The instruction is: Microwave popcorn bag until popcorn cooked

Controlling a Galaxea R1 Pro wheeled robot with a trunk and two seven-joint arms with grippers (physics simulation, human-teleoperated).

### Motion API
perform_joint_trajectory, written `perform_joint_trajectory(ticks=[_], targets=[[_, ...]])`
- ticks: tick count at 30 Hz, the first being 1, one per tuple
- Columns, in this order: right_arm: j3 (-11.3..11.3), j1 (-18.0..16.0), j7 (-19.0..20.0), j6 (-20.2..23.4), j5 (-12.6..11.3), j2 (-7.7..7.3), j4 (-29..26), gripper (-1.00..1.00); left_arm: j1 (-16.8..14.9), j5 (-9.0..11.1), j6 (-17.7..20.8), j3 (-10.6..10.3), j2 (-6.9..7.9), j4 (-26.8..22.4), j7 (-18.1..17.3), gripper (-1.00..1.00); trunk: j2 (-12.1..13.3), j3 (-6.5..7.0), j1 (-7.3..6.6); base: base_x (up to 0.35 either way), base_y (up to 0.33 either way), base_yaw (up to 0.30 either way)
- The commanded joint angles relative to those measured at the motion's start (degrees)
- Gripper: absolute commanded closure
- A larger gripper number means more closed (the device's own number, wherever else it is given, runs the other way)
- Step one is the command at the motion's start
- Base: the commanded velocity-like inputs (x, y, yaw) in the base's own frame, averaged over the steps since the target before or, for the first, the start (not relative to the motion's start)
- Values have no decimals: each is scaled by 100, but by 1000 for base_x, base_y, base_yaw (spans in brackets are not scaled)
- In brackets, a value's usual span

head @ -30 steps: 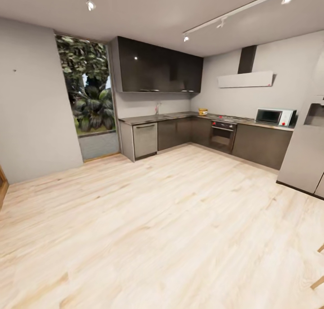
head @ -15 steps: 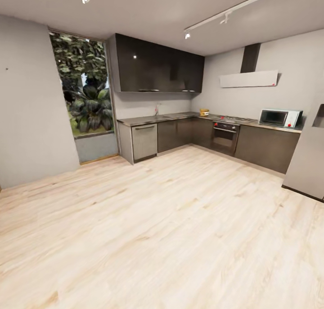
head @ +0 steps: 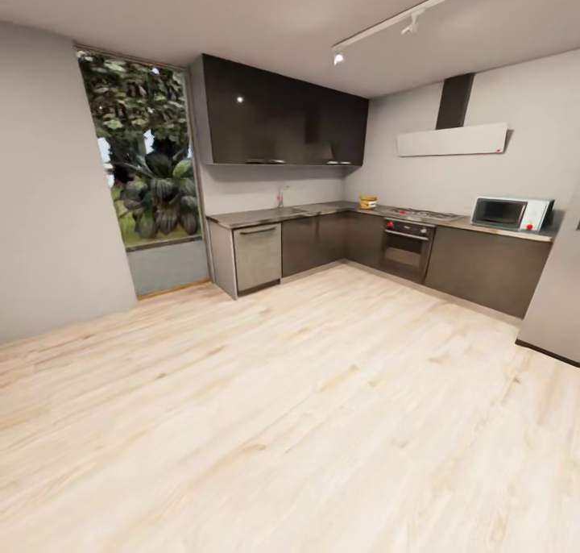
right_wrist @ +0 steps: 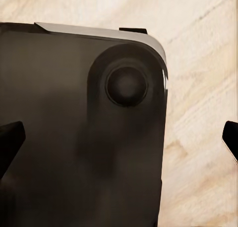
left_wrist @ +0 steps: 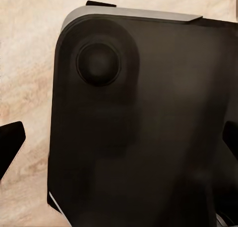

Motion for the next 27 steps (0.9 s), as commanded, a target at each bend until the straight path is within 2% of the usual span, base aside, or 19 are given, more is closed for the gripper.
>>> perform_joint_trajectory(ticks=[1,27], targets=[[-8,-2,-1,-25,27,-1,8,-100,1,35,-9,33,-2,-3,6,-100,-2,-4,4,322,0,0],[1,-2,-1,-22,27,-1,8,-100,1,35,-10,34,7,-2,6,-100,-2,-4,4,322,0,0]])
